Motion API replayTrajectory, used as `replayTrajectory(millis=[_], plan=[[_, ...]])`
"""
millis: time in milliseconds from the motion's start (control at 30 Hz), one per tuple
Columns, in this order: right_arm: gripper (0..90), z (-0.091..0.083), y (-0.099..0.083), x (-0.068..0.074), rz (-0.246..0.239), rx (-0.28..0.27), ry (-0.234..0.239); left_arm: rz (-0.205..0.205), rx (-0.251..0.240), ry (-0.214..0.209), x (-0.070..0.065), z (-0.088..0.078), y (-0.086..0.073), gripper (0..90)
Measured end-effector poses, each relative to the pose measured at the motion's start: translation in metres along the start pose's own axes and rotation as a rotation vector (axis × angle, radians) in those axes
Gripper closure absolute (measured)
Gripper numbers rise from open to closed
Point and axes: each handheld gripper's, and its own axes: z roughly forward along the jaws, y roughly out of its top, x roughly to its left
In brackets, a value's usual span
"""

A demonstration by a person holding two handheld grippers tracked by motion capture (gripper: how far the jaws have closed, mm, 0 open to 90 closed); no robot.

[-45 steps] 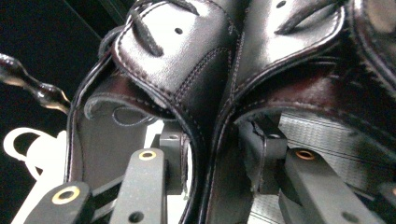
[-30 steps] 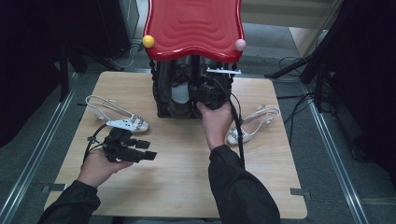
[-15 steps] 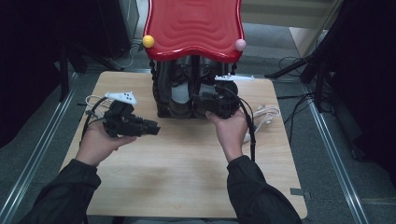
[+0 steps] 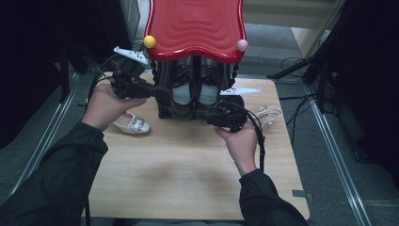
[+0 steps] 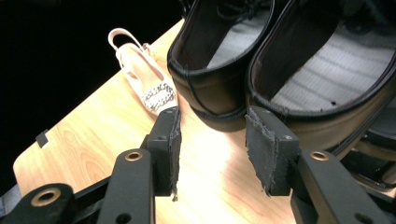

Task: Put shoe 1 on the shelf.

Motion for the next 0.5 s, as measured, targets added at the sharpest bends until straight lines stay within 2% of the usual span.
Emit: replayTrajectory(millis=[67, 167, 300, 367, 433, 500], plan=[[57.2, 0.001, -0.003, -0.002, -0.002, 0.006, 0.01, 0.027, 0.015, 0.013, 0.001, 0.0, 0.014, 89.4], [63.6, -0.001, -0.008, -0.005, -0.001, -0.013, 0.012, 0.051, 0.019, 0.018, 0.004, -0.002, 0.029, 90.0], [68.0, 0.002, -0.016, -0.011, 0.023, 0.012, 0.029, 0.053, 0.008, 0.033, 0.007, -0.002, 0.051, 90.0], [71.8, 0.005, -0.018, -0.014, 0.03, 0.028, 0.034, 0.061, -0.001, 0.039, 0.009, -0.001, 0.062, 90.0], [78.0, 0.007, -0.02, -0.017, 0.047, 0.034, 0.055, 0.071, 0.009, 0.057, 0.01, 0.002, 0.075, 90.0], [84.6, 0.009, -0.021, -0.021, 0.065, 0.036, 0.075, 0.077, -0.004, 0.061, 0.012, 0.003, 0.087, 90.0]])
